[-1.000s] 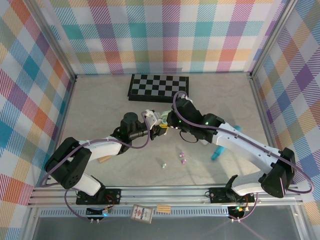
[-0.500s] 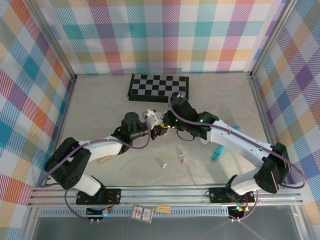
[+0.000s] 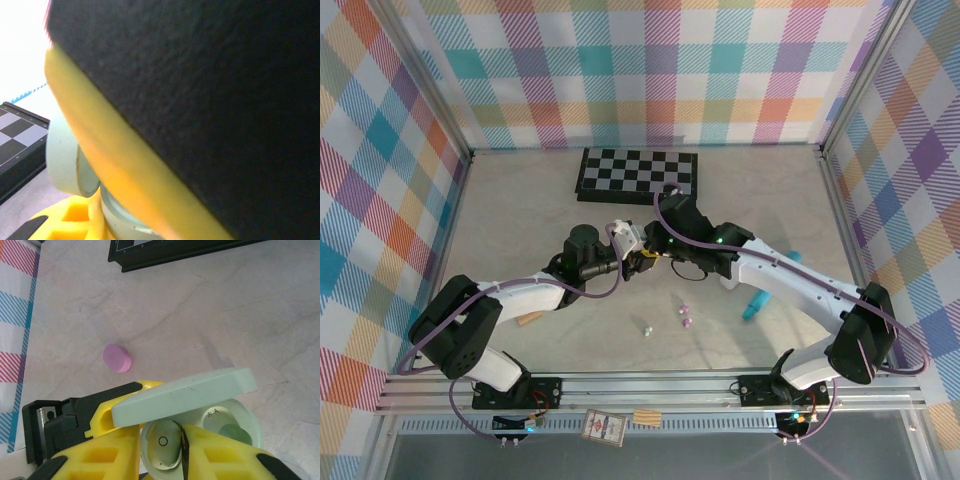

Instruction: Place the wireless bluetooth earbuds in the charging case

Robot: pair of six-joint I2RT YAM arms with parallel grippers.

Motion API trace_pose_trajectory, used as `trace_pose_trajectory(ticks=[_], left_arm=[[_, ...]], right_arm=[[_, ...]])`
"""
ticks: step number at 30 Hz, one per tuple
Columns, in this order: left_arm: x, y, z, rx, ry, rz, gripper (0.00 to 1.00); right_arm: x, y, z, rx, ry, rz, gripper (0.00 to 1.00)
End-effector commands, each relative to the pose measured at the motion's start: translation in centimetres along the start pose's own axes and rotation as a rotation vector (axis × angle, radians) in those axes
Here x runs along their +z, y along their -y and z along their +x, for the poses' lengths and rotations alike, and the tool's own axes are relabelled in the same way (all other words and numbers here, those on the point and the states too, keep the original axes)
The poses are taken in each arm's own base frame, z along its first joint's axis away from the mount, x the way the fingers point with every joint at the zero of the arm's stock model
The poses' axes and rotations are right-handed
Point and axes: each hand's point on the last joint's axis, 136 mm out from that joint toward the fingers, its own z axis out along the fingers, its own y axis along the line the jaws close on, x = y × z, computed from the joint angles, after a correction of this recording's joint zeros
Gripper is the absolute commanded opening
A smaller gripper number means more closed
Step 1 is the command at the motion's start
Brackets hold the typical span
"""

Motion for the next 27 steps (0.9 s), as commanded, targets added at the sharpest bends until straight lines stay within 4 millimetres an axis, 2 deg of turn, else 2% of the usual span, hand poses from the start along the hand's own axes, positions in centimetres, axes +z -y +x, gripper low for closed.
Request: trace_pose_trajectory(ticks=[1, 11, 18, 21, 27], left_arm=[[-0.2, 0.0, -4.1, 0.040, 0.115, -0.002, 0.31], [-0.1, -0.8, -4.1, 0.026, 0.130, -0.023, 0.31], [-1.2, -2.6, -3.9, 0.032, 0.127, -0.064, 0.30], [-1.3, -2.4, -3.7, 0.067, 0.110, -0.054, 0.30], [-1.6, -1.4, -3.4, 0.134, 0.129, -0.016, 0.31]], right_arm=[[-1.6, -0.5, -1.2, -0.003, 0.042, -0.028, 0.31], [-4.4, -0.2, -1.3, -0.041, 0.090, -0.091, 0.44], [-5.8, 1.9, 0.3, -0.065, 0.098, -0.104, 0.51], [-6.0, 1.5, 0.8, -0.095, 0.080, -0.137, 0.47], [-6.1, -2.3, -0.2, -0.134, 0.081, -0.274, 0.30]])
